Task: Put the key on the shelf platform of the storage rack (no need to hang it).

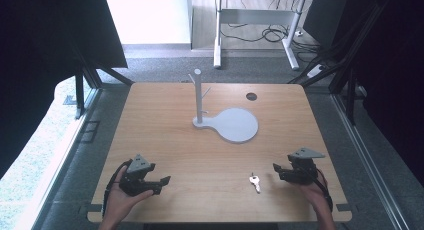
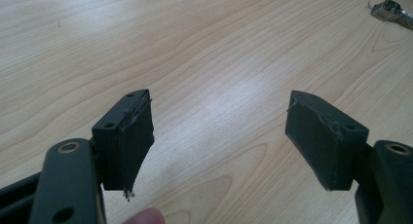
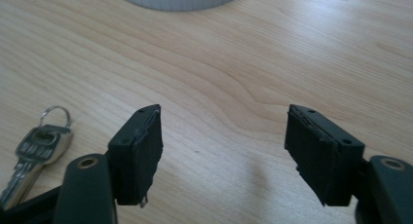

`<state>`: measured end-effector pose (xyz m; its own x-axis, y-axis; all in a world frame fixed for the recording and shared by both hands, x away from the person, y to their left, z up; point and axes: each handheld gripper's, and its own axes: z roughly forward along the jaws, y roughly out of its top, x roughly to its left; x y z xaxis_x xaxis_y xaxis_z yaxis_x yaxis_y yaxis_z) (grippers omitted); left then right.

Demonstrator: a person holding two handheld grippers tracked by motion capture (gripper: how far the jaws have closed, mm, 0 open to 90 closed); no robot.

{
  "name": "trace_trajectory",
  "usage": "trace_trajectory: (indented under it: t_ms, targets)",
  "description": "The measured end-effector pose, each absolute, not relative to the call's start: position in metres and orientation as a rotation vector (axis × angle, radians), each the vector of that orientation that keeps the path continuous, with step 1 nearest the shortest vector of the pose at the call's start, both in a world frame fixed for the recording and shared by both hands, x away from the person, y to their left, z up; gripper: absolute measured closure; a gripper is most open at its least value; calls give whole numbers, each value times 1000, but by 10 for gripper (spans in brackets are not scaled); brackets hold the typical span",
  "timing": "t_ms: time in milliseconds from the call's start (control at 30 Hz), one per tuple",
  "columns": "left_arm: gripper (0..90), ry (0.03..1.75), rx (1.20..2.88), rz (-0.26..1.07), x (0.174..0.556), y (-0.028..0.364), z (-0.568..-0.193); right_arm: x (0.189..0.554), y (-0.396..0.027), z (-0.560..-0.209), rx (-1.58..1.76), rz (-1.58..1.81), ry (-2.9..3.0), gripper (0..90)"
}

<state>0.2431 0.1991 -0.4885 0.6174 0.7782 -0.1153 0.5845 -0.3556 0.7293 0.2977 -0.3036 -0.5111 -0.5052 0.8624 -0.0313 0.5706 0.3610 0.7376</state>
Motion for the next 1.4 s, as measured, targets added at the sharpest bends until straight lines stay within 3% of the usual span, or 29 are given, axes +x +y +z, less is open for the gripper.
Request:
trace_trajectory:
  t_ms: [900, 1400]
  targets:
    - [259, 1051, 2089, 306, 243, 197, -489, 301, -308, -514, 1329, 983, 2252, 451]
    - [258, 1039, 2111, 297, 242, 190, -487, 305, -308, -504, 1327, 840, 2383, 531]
